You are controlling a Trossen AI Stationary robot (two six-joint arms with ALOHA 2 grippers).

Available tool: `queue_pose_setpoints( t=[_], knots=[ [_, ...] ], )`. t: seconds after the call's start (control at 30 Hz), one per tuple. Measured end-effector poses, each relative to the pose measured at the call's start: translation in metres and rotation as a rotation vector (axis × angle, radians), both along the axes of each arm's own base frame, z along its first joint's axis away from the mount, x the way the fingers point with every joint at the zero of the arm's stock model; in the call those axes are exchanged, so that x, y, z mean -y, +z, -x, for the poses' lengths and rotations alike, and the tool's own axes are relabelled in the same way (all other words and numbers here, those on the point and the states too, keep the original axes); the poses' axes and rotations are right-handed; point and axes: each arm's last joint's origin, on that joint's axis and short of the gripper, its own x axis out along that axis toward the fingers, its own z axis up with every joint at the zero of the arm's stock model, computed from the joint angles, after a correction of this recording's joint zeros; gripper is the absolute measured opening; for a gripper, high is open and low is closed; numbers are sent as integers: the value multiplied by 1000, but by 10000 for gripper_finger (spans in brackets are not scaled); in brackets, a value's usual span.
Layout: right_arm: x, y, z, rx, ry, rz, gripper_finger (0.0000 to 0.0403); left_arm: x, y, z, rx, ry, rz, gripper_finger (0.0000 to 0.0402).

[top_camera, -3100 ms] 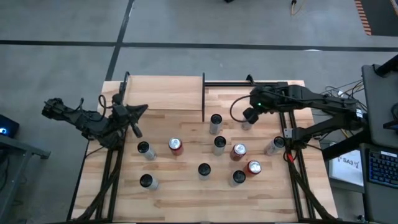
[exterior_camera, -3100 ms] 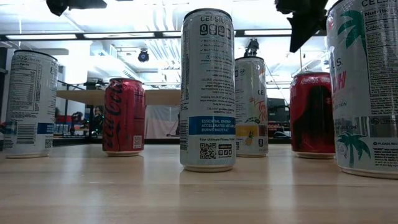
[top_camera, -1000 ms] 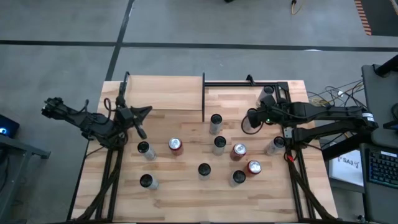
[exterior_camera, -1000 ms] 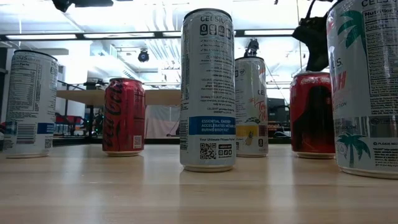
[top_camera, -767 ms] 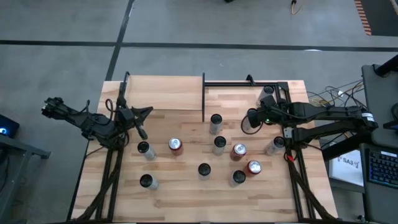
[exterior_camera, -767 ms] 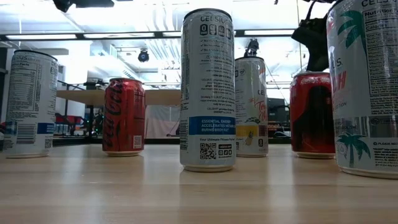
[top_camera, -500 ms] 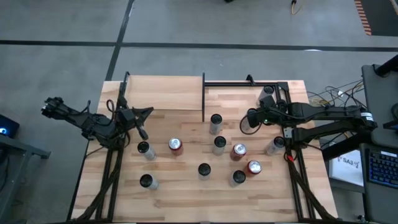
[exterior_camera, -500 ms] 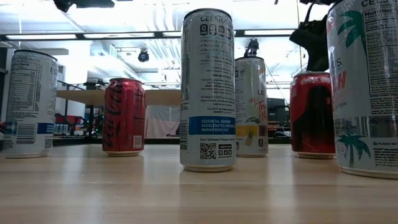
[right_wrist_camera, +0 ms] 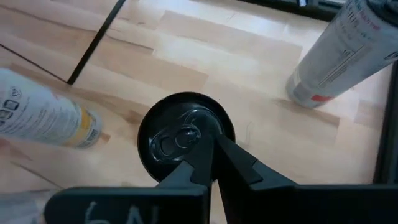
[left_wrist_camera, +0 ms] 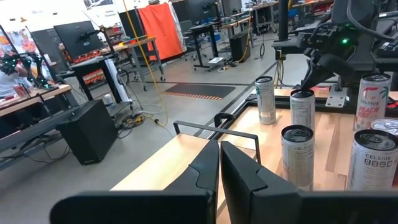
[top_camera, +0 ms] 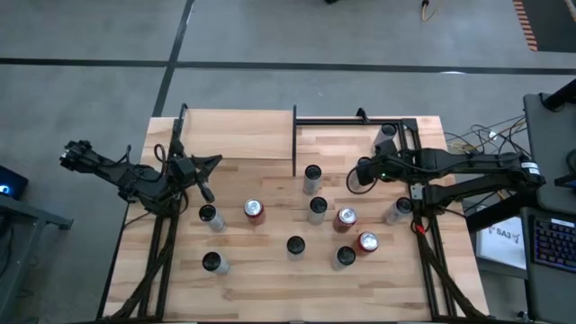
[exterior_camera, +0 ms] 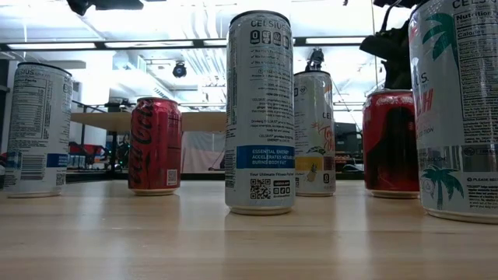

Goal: Place canned beverage on shelf
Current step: Put the top right white yellow soda can on the shelf

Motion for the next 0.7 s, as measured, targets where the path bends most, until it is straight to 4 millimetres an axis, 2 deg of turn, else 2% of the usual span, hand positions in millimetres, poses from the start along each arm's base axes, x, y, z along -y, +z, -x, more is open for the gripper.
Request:
queue_pose_setpoints(
  t=[0.37, 0.7],
  knots=[
    [-3, 6, -2, 59, -20, -103, 9, 0, 0, 0, 1, 0, 0, 0],
    [-1, 47, -11, 87, 133, 32, 9, 0, 0, 0, 0, 0, -1, 0]
  ],
)
